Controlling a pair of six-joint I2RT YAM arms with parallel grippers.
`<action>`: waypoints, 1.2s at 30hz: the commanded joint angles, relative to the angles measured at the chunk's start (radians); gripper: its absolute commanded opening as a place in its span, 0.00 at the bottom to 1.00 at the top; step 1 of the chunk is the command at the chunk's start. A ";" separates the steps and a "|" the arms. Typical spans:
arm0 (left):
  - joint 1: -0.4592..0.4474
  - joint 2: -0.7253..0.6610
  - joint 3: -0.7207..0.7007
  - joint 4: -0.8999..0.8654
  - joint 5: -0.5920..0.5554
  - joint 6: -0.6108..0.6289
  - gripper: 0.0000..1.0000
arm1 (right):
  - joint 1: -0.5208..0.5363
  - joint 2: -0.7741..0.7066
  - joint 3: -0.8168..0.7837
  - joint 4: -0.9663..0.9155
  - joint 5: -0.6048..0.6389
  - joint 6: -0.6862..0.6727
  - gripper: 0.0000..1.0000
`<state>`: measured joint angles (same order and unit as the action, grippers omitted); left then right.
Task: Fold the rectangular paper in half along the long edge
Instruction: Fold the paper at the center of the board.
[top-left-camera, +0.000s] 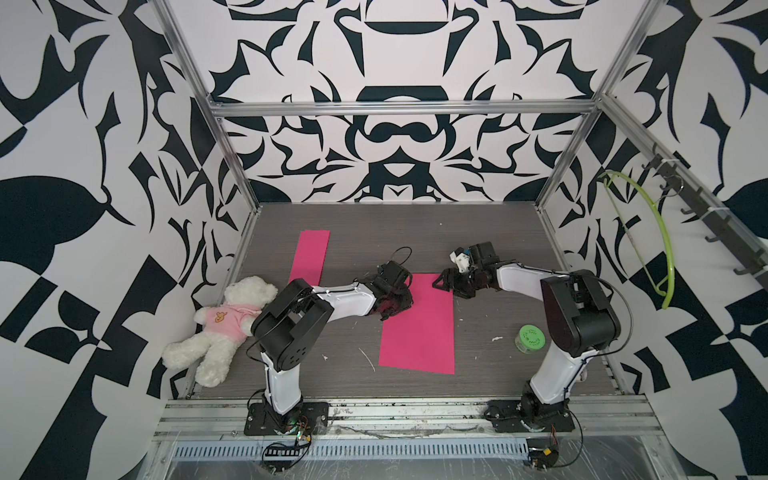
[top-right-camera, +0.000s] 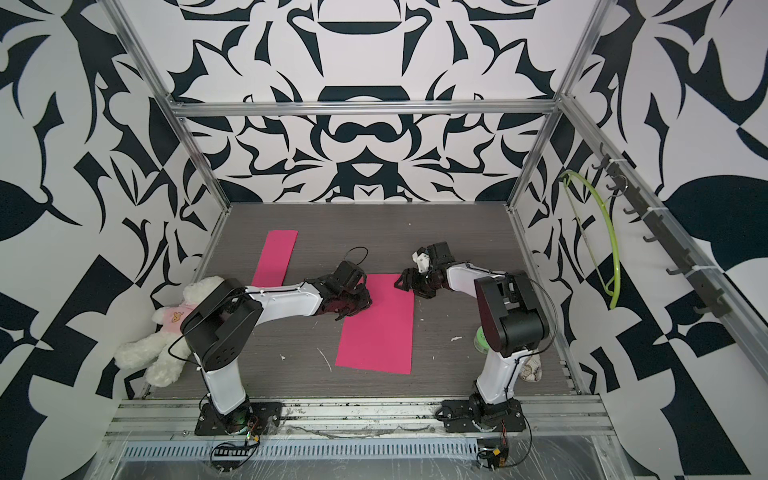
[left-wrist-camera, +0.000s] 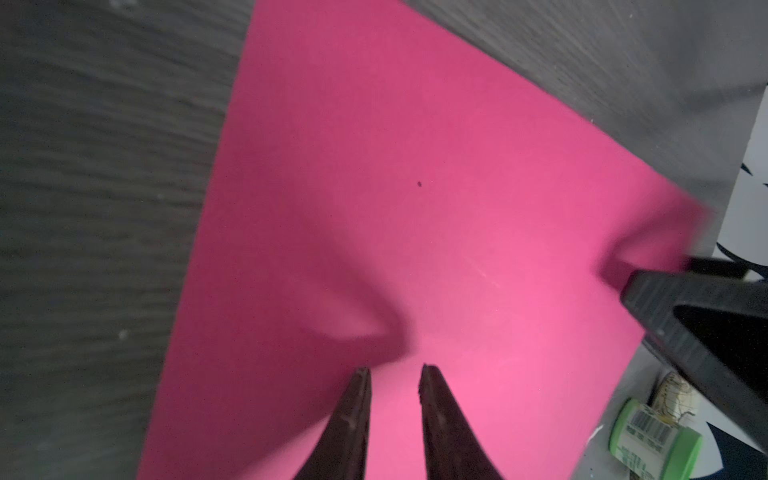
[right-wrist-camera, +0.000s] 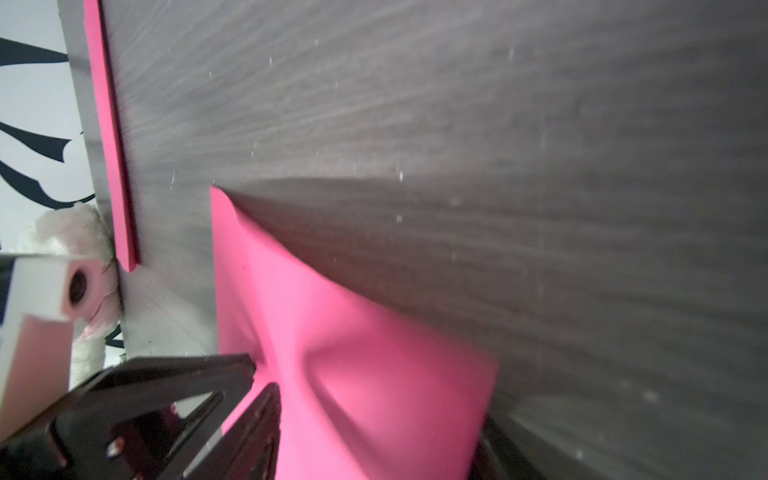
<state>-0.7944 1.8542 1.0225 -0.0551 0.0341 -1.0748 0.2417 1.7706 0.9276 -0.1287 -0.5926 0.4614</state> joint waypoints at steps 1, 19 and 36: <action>0.004 0.087 -0.054 -0.116 0.000 -0.017 0.27 | 0.004 -0.055 -0.053 0.024 -0.036 0.039 0.66; 0.004 0.128 -0.047 -0.091 0.021 -0.028 0.27 | 0.023 -0.200 -0.240 0.163 -0.090 0.164 0.70; 0.004 0.104 -0.033 -0.123 -0.004 -0.024 0.33 | 0.024 -0.246 -0.327 0.166 0.022 0.160 0.30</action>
<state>-0.7902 1.8950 1.0405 0.0319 0.0704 -1.1099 0.2596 1.5146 0.5701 0.0483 -0.6136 0.6552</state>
